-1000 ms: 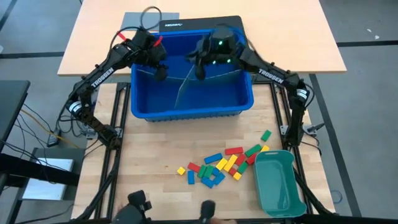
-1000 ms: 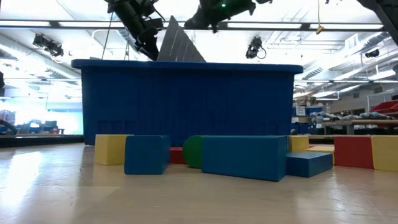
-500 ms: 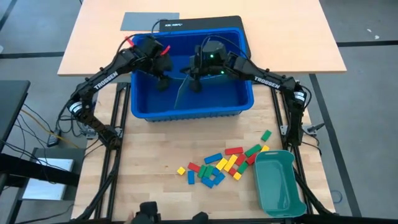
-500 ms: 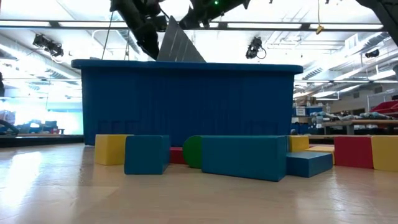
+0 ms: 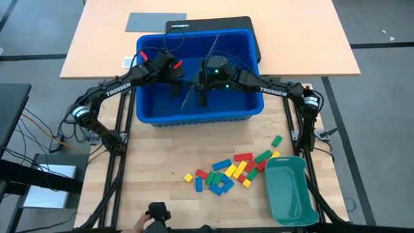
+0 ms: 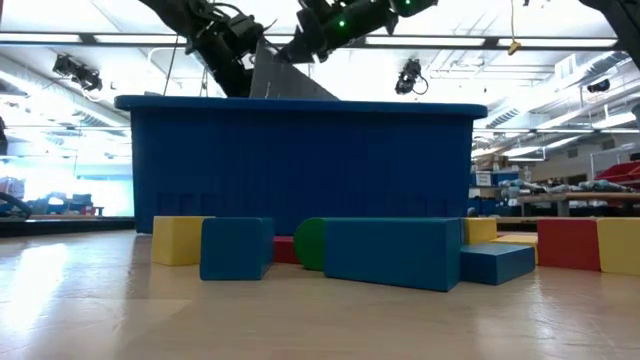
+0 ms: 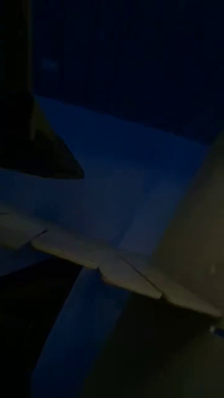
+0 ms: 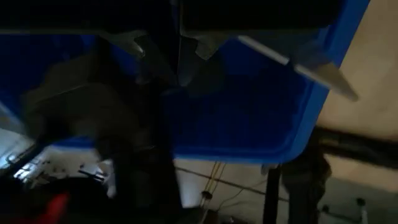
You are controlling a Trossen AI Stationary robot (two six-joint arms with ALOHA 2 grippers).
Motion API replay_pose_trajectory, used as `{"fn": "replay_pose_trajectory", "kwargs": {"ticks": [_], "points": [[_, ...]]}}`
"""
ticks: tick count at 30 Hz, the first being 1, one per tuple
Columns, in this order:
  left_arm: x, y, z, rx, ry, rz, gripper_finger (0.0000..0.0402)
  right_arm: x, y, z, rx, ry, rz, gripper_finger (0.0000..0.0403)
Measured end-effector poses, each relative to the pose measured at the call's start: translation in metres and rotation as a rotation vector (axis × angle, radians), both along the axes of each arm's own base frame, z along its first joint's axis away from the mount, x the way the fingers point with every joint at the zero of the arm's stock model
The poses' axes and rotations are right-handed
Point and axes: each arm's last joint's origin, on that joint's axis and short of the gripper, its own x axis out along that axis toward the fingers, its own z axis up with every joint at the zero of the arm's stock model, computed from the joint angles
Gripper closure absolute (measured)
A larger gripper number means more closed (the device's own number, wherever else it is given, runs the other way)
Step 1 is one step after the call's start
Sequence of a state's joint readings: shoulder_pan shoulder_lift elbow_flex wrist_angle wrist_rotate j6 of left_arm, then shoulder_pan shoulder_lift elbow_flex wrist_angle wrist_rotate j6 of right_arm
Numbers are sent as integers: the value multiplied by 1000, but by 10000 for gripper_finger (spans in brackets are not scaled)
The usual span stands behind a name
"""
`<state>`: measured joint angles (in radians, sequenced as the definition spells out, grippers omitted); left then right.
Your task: Sort Items/Unsort Items
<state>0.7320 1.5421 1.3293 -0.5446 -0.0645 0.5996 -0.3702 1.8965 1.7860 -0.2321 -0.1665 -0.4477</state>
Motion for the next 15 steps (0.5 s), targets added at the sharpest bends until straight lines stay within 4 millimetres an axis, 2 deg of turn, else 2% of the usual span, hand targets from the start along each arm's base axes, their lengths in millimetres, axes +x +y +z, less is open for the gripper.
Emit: {"fn": "replay_pose_trajectory", "kwargs": {"ticks": [5,10,15], "points": [[1,1,-1,19,-11,8,184,-1,-5,-18,-34,14,9,402],[1,3,0,32,-23,15,184,-8,-22,-31,-31,13,-31,403],[0,4,1,44,-26,27,184,-17,-40,-38,55,1,-43,403]]}}
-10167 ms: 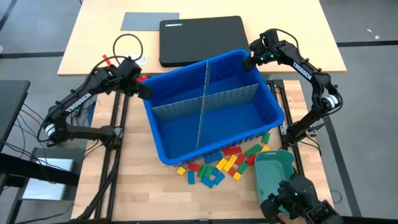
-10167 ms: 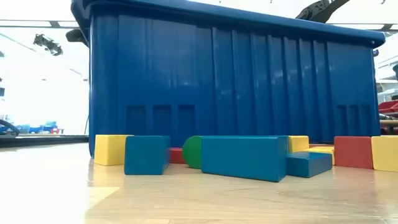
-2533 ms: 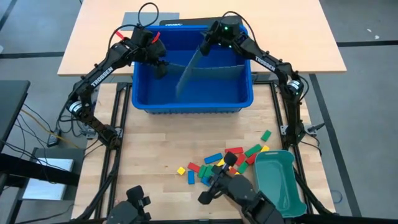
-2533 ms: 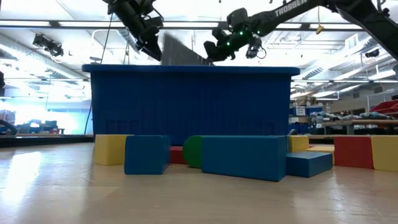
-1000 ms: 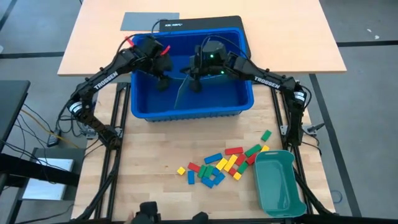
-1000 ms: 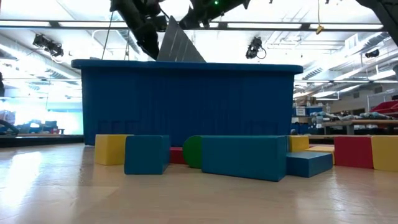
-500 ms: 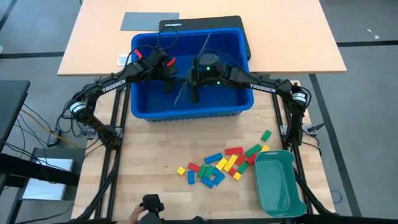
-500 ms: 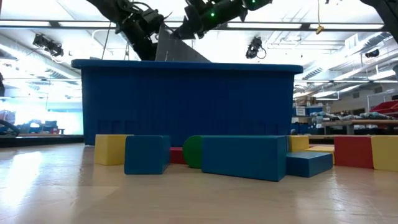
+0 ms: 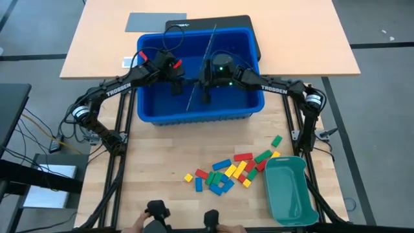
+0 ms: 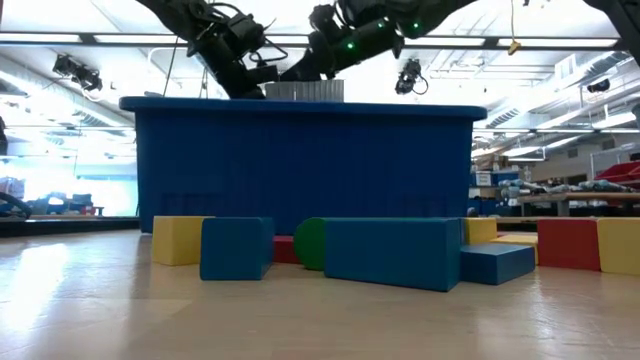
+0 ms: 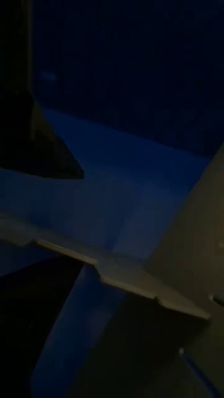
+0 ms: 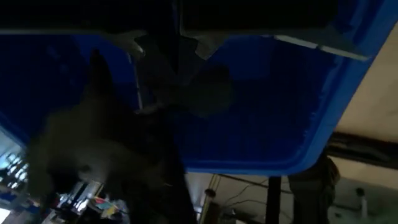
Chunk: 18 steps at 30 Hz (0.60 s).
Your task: Sort Items/Unsort Items
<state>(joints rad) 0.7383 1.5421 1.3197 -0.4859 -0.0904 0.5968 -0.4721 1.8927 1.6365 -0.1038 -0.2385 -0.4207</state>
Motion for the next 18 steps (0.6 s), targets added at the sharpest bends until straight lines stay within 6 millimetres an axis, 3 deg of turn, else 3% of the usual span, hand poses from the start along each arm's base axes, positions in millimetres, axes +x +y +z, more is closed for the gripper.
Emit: {"fn": "replay_pose_trajectory", "kwargs": {"ticks": [8,13,15,18], "points": [[-1,2,1,37,12,46,184,-13,-6,18,51,-76,-43,398],[-1,2,3,41,5,46,184,-32,-5,57,-57,-200,-121,392],[-1,2,3,39,2,47,184,-42,-12,73,-112,-278,-205,395],[0,1,3,32,-6,51,184,-56,-33,81,-141,-353,-309,401]]}}
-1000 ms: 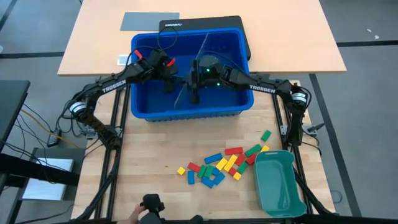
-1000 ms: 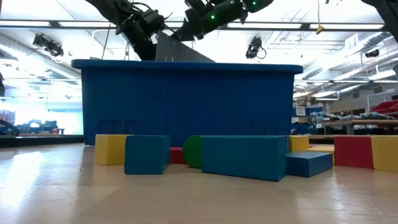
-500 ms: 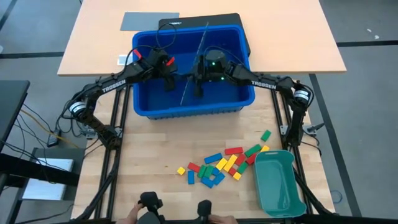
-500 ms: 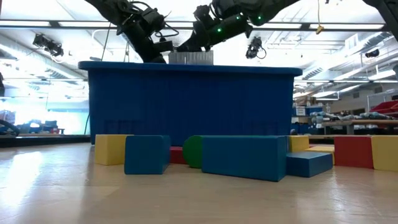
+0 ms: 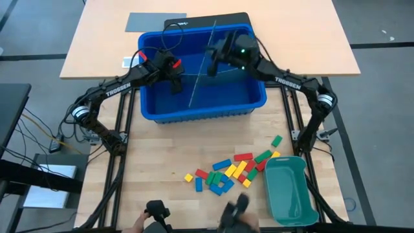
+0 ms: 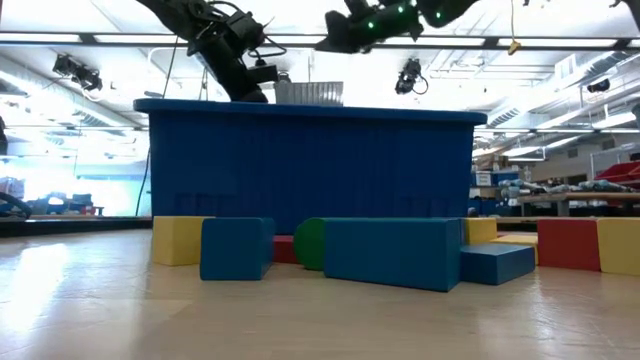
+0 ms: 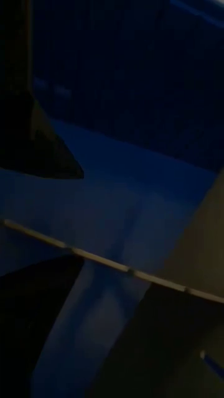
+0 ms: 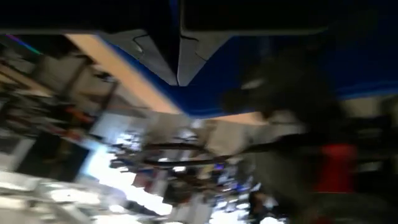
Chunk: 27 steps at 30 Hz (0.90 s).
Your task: Sort Items/Unsort Items
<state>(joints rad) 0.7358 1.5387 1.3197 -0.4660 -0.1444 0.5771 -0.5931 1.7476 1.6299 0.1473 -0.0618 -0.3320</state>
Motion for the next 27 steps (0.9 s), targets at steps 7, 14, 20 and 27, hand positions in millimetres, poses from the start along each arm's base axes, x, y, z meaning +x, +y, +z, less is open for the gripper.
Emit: {"fn": "replay_pose_trajectory", "kwargs": {"ticks": [7,14,20,27], "points": [[2,-1,1,-3,-22,-15,184,-35,-69,-15,112,-100,-130,401],[3,-1,2,1,-33,-17,184,-35,-77,-4,137,-190,-30,402],[3,0,4,13,-46,-17,184,-19,-66,18,23,-178,-10,402],[4,0,4,14,-52,-16,184,-2,-109,-27,205,-28,-91,403]]}}
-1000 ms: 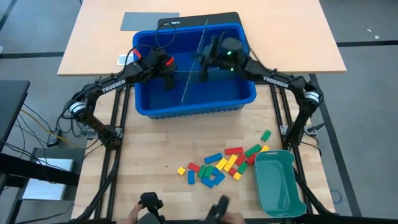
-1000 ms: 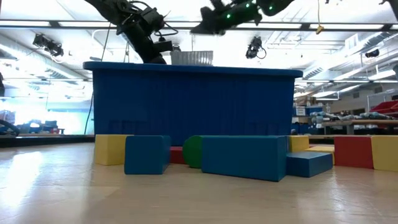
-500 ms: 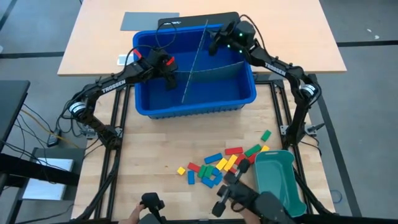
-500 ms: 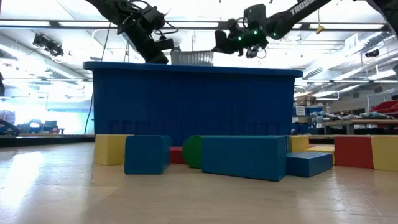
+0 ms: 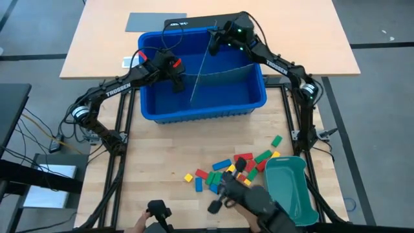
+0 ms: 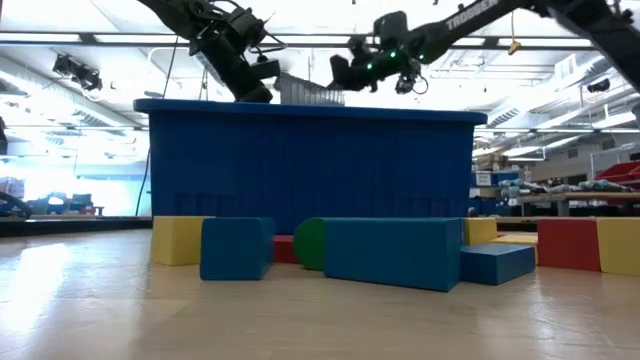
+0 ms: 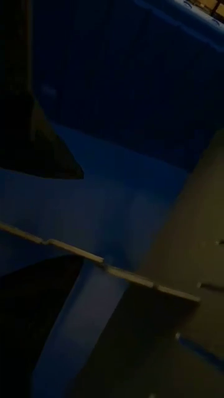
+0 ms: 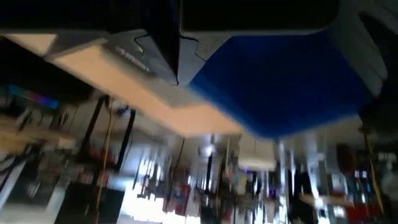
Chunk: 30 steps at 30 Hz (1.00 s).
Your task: Sort Items/Unsort Items
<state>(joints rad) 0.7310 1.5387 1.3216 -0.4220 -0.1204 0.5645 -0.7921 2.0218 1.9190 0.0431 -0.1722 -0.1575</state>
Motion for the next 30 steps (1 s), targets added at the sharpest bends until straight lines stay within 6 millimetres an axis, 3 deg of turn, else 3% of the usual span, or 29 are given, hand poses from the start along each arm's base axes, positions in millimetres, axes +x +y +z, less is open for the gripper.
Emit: {"fn": "replay_pose_trajectory", "kwargs": {"ticks": [6,14,17,23,26,30], "points": [[-1,-1,-1,-11,11,-1,184,12,-15,-28,94,70,-25,403],[-1,-1,-1,-12,11,-1,184,13,-13,-32,97,86,-23,403],[-1,-1,-1,-11,10,0,184,13,-4,-21,95,52,-3,403],[-1,-1,-1,-18,2,9,184,26,38,14,49,-23,159,402],[-1,-1,-1,-18,3,10,184,40,53,7,49,30,189,402],[-1,-1,-1,-17,4,12,184,49,57,-11,61,86,154,402]]}}
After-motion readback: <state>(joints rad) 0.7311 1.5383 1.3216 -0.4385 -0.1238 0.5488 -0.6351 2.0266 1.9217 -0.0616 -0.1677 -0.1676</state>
